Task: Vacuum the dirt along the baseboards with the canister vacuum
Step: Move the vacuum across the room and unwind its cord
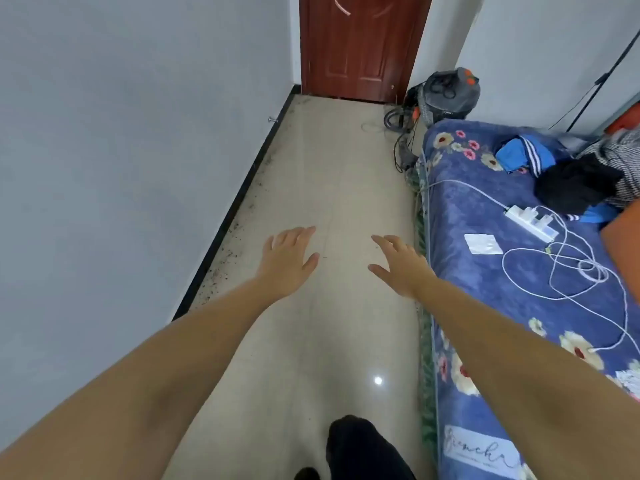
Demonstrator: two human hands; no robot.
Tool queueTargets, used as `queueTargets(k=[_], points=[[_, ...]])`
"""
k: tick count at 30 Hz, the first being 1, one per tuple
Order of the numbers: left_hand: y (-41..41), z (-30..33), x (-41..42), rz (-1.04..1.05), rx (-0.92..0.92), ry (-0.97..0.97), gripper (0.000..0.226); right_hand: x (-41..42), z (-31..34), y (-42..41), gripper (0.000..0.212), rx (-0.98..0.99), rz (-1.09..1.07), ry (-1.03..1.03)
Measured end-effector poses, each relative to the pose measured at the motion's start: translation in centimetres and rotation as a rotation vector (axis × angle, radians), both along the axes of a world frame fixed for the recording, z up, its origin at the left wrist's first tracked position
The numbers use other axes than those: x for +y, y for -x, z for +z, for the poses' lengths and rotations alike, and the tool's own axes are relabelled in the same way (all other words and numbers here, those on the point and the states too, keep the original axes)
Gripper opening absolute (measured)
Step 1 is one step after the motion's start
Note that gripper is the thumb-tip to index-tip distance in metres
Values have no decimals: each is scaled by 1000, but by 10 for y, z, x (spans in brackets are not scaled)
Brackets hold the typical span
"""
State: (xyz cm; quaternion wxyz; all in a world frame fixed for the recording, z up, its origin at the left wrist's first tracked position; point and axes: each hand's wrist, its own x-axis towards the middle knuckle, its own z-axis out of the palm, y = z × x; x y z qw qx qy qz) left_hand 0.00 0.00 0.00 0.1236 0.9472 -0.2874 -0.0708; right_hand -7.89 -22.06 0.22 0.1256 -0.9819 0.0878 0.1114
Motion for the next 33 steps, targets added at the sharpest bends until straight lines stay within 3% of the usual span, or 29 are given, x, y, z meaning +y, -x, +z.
queueTargets(k=[10,20,28,33], points=[[-138,0,-108,-53,-22,41,52,-103,-6,-123,59,-2,-65,3],[-300,14,-213,53,28,79,52,-233,10,-297,59,70,-54,52],[-477,11,-272,78,15,122,51,-289,3,-478,57,9,19,56],[-610,27,-333,-35,-4,112,49,-336,14,-592,57,-14,-62,44]])
